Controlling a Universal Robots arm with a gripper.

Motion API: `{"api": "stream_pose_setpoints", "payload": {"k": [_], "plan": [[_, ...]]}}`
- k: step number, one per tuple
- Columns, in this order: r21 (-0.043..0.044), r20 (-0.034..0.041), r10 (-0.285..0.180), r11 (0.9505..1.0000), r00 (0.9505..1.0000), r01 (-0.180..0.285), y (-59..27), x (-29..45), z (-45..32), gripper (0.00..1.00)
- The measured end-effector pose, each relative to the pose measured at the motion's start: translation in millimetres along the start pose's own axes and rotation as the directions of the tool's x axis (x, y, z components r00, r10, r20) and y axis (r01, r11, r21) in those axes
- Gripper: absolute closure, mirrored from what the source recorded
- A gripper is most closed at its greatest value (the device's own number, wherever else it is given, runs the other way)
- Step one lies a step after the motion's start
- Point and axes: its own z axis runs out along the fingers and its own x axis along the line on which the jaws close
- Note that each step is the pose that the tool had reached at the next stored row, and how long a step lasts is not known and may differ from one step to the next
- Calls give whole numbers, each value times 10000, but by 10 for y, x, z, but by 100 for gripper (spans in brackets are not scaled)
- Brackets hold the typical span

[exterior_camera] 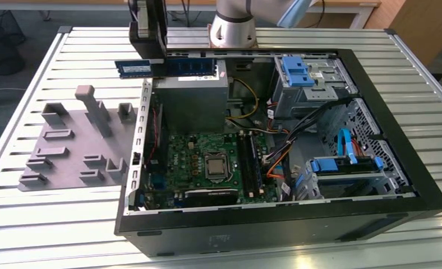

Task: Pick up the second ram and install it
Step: 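Pick up the second ram and move it above second insertion slot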

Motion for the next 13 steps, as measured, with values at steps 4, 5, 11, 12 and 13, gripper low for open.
{"api": "stream_pose_setpoints", "payload": {"k": [4, 5, 11, 12, 13], "plan": [[0, 0, 1, 10000, 10000, -1, -26, 0, 0, 86], [0, 0, 1, 10000, 10000, -1, -33, 0, 0, 86], [0, 0, 0, 10000, 10000, 0, -75, 1, 0, 86], [0, 0, 1, 10000, 10000, -1, -81, 1, 0, 86], [0, 0, 0, 10000, 10000, 0, -88, 1, 0, 86]]}}
